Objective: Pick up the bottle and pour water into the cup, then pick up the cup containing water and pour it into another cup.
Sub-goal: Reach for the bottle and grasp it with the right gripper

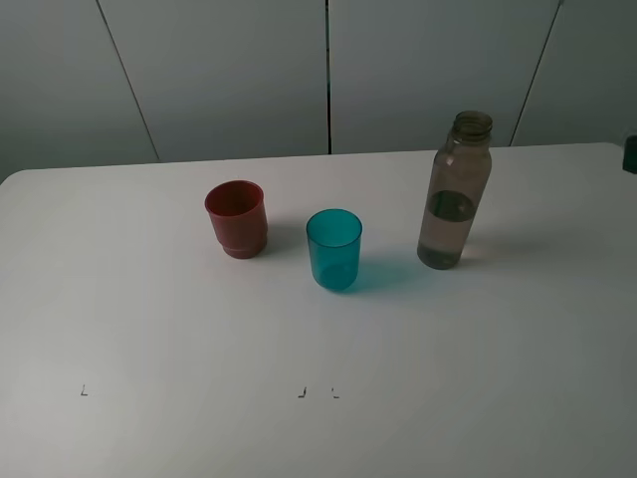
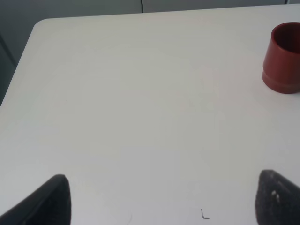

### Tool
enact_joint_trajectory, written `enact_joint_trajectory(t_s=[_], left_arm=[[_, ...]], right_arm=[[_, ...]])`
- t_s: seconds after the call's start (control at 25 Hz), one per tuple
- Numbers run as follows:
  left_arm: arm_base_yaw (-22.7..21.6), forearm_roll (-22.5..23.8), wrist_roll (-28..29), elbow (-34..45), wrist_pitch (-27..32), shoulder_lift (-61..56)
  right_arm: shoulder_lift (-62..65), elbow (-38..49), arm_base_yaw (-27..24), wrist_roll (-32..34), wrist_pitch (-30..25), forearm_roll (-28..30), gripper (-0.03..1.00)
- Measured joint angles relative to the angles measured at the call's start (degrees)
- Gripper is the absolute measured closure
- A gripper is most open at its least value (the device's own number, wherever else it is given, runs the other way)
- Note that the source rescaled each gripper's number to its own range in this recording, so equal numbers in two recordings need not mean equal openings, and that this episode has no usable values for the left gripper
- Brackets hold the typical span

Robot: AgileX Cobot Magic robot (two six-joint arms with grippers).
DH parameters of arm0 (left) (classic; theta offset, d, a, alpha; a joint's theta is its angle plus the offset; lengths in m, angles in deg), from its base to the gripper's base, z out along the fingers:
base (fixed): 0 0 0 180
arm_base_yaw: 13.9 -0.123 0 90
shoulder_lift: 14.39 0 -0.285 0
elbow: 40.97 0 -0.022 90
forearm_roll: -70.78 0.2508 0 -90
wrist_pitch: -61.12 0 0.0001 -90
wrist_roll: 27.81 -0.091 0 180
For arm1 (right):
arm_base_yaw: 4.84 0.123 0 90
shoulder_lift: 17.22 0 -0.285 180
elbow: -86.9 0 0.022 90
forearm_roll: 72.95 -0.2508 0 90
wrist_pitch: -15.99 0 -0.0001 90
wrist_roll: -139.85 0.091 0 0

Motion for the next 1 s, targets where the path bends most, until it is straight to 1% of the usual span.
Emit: enact_joint_trajectory(t_s=[0.08,0.16,0.28,0.36,0.44,0.6,0.8,0.88,1.0], left_arm=[[0.0,0.0,0.0,0.0,0.0,0.0],[0.0,0.0,0.0,0.0,0.0,0.0],[0.0,0.0,0.0,0.0,0.0,0.0],[0.0,0.0,0.0,0.0,0.0,0.0],[0.0,0.0,0.0,0.0,0.0,0.0],[0.0,0.0,0.0,0.0,0.0,0.0],[0.0,0.0,0.0,0.0,0.0,0.0],[0.0,0.0,0.0,0.0,0.0,0.0],[0.0,0.0,0.0,0.0,0.0,0.0]], right_arm=[[-2.5,1.3,0.0,-1.6,2.8,-1.0,-0.03],[-5.0,3.8,1.0,-3.4,6.5,-1.6,-0.03],[-8.8,6.8,5.0,-5.3,12.3,-2.2,-0.03],[-11.8,8.1,8.1,-6.2,15.1,-2.4,-0.03],[-15.1,9.4,9.7,-6.7,17.8,-2.5,-0.03],[-20.4,12.4,10.5,-7.0,25.9,-4.1,-0.03],[-26.0,15.0,10.7,-7.1,31.2,-4.3,-0.03],[-28.5,16.2,11.3,-7.1,35.1,-3.7,-0.03],[-32.1,17.9,13.6,-6.0,41.6,-2.3,-0.03]])
